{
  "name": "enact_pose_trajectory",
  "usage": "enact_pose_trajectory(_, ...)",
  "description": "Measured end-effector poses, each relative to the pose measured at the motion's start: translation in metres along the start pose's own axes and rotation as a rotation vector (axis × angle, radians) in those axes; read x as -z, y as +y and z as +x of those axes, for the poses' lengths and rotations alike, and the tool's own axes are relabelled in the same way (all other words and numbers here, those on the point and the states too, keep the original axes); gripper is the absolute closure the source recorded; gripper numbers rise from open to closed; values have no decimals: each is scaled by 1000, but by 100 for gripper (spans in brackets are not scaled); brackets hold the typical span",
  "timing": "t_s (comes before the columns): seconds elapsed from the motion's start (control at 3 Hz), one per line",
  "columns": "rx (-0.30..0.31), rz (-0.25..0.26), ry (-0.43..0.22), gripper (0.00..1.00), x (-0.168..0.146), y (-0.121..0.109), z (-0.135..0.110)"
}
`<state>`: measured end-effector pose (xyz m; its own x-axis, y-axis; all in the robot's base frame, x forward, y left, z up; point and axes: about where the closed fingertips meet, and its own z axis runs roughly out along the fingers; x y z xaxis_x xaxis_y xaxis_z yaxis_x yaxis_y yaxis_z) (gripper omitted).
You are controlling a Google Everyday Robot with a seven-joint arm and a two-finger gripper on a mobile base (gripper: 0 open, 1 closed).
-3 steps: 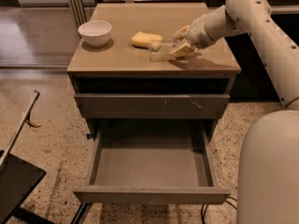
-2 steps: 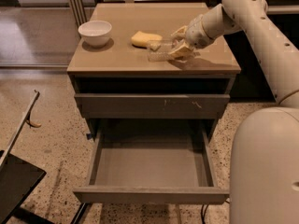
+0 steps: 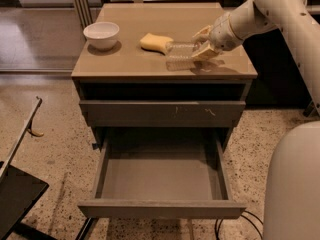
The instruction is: Place water bottle into middle drawer
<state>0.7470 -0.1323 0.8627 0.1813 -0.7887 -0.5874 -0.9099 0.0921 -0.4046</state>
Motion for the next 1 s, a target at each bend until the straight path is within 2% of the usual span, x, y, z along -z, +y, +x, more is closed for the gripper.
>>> enact_pose_trajectory(0.33, 4, 44, -6, 100, 36, 15, 1)
enact_pose_trajectory(0.67, -9, 66, -5, 100, 74, 49, 6)
enact_pose_trajectory(1.0, -48, 40, -1, 100, 99, 91, 19)
